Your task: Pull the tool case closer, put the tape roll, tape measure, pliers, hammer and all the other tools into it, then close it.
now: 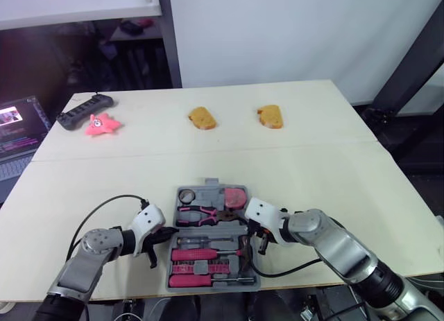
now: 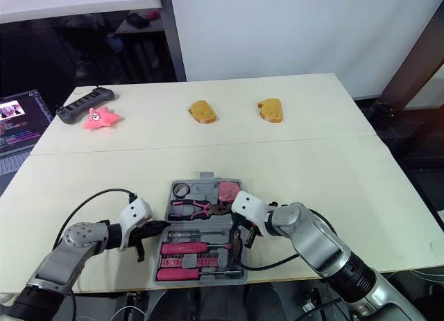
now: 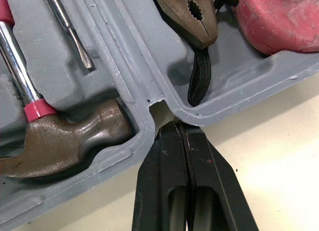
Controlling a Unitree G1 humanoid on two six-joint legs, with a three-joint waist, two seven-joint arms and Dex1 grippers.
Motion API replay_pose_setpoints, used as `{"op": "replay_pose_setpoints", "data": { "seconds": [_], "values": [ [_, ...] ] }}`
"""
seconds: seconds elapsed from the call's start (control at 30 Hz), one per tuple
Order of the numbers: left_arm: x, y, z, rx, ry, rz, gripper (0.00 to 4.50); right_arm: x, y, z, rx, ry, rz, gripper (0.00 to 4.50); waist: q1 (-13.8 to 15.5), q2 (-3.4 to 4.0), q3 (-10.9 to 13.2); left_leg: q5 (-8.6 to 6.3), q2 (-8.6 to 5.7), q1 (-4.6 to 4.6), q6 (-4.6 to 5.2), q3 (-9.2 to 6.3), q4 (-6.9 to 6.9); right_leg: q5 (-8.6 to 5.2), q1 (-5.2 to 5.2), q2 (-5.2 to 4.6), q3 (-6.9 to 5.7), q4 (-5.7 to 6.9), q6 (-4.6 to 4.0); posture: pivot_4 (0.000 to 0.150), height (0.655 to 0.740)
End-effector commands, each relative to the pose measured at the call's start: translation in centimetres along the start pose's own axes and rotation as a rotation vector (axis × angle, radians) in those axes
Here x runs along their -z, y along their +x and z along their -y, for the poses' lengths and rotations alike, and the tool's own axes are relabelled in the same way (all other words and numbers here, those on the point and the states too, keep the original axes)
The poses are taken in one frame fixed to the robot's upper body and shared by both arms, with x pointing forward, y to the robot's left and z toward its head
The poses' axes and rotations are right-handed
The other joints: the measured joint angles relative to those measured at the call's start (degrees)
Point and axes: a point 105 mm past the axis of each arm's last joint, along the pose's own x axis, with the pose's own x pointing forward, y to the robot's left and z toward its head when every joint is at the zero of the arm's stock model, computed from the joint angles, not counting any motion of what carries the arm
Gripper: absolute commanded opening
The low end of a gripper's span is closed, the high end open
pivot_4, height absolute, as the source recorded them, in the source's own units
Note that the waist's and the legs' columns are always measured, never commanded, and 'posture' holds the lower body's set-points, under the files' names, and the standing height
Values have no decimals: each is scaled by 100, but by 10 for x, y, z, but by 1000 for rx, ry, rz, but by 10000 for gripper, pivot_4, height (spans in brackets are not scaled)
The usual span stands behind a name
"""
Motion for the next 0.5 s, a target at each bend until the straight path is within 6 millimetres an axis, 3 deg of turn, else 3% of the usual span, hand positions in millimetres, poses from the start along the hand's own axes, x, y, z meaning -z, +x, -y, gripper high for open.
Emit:
{"op": "replay_pose_setpoints", "data": {
  "seconds": [0.03,0.4,0.5],
  "values": [
    [14,-6,4,13,-37,-55,0,-9,-7,8,23,-25,55,236,-17,-4,3,0,1,-2,0,0,-1,0,-3,1,0,0,0,1500,7400],
    [25,-18,0,-34,-68,-85,0,-13,-10,18,49,-34,78,236,-32,-7,4,0,5,-9,0,2,-5,0,-14,4,2,0,-1,1500,7400],
    [22,-42,-18,-117,-66,-90,0,-10,-18,24,67,-26,80,236,-40,-11,7,0,7,-10,0,2,-6,0,-17,6,1,0,-2,1500,7400]
  ]
}}
